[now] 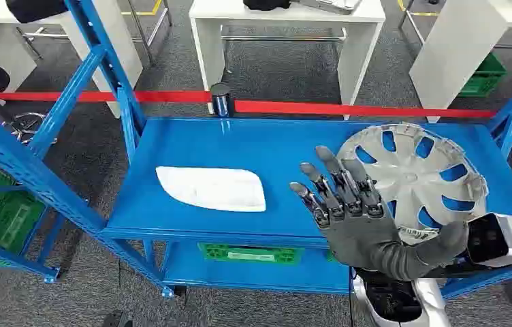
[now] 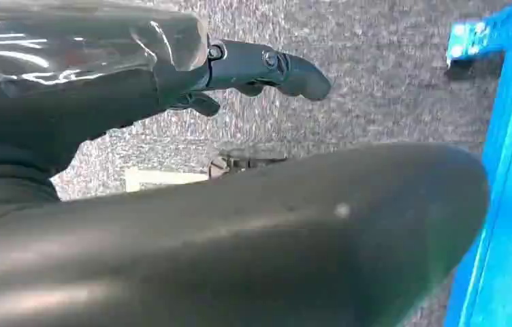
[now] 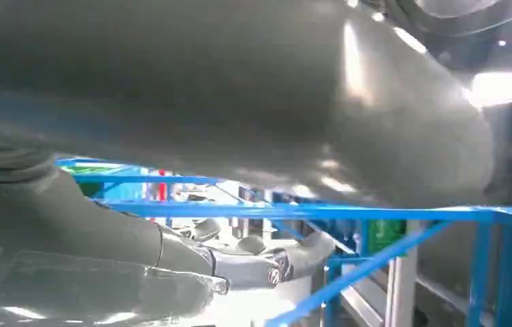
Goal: Take the parts from the cabinet and place them on the table.
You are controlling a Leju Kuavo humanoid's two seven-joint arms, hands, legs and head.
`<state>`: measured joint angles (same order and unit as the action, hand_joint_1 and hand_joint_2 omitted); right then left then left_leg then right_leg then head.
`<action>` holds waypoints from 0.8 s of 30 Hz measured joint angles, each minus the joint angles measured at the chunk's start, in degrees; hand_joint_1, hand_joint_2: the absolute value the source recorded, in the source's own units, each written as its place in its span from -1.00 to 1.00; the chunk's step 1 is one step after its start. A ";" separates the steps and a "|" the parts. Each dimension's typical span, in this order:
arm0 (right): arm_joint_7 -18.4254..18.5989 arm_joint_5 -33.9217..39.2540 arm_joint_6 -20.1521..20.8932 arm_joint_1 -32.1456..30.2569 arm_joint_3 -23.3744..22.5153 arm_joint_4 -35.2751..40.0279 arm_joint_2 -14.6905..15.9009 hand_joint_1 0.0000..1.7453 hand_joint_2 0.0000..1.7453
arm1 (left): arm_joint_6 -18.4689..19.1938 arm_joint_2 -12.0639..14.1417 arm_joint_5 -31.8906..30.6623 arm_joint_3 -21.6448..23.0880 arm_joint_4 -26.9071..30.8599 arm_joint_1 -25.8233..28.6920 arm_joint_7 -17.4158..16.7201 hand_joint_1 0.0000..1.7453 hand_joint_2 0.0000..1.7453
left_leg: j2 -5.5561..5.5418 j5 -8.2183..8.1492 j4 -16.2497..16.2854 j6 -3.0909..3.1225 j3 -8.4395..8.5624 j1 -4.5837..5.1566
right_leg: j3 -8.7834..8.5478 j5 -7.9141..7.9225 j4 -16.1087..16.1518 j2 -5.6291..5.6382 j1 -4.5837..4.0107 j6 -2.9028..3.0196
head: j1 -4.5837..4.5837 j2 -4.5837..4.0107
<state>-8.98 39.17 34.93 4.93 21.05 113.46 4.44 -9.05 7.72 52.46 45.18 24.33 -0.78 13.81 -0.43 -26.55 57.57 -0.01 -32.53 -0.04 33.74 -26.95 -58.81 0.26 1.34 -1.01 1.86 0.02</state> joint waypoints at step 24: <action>1.01 -0.28 0.15 -0.16 -0.09 -0.33 -0.15 -1.00 -1.00 | 3.04 -2.01 -0.70 0.26 -4.05 -1.62 -0.98 -1.00 -1.00 | 1.49 1.79 -3.11 2.02 1.11 0.03 | 8.91 -5.95 -16.59 0.48 -0.24 -0.04 | 0.02 0.00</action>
<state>-7.98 38.88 35.08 4.77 20.96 113.13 4.28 -6.01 5.70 51.76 45.44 20.28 -2.40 12.83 1.05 -24.76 54.46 2.02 -31.42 -0.01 42.64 -32.90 -75.40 0.75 1.10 -1.05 1.88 0.02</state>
